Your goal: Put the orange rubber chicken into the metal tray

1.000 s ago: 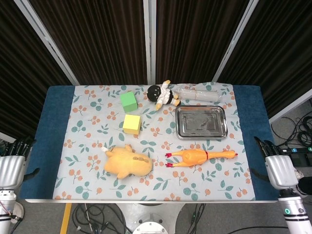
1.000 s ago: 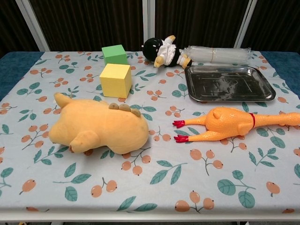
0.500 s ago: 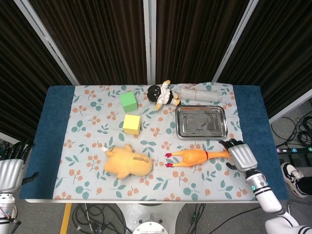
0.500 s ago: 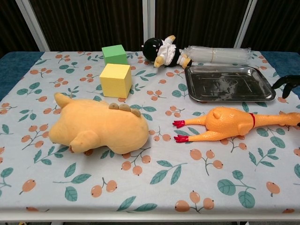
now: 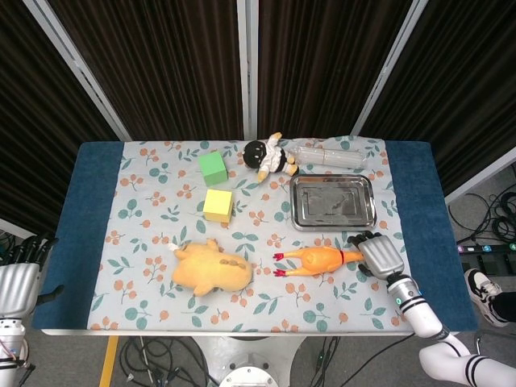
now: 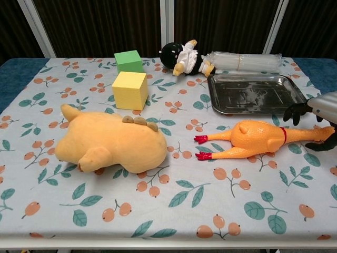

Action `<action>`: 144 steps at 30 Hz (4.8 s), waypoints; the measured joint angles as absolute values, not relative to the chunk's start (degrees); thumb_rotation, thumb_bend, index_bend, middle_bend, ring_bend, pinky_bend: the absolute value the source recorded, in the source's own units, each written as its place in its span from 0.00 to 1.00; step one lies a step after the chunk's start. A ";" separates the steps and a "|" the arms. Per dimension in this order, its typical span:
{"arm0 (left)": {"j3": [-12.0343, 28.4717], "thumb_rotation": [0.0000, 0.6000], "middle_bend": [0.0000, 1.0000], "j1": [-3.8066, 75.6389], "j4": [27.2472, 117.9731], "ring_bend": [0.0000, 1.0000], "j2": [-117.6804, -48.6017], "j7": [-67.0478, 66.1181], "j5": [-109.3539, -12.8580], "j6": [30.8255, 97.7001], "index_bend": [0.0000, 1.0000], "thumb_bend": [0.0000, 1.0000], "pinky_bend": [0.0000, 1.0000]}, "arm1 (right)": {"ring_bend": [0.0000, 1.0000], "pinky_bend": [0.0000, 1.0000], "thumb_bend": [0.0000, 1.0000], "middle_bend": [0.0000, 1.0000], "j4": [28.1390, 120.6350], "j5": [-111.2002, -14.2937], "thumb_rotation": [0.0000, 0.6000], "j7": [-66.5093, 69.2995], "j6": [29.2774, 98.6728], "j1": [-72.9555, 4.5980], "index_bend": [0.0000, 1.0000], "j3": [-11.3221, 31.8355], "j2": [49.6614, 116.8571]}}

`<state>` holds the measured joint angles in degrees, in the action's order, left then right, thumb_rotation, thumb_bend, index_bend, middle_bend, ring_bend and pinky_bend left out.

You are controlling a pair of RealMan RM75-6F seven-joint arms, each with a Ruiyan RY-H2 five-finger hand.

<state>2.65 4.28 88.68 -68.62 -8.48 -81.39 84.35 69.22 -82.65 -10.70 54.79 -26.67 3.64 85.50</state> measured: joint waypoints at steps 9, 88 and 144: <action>2.57 1.00 0.19 4.14 87.61 0.13 -69.15 -7.58 -81.09 83.97 0.22 0.04 0.20 | 0.36 0.56 0.33 0.44 66.66 -83.04 1.00 -9.61 55.05 -27.41 0.43 2.78 87.53; 3.03 1.00 0.26 58.43 93.97 0.21 -56.02 93.21 -97.23 29.55 0.24 0.04 0.29 | 0.77 1.00 0.40 0.81 99.80 -70.88 1.00 -48.00 44.06 -65.99 1.00 16.29 68.81; 12.66 0.88 0.23 50.79 96.09 0.20 -64.17 53.06 -61.14 27.15 0.21 0.47 0.39 | 0.78 1.00 0.40 0.82 98.37 -67.43 1.00 -44.87 47.53 -69.28 1.00 11.42 70.79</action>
<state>12.66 50.79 96.09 -64.17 53.06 -61.14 27.15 98.37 -67.43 -44.87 47.53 -69.28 11.42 70.79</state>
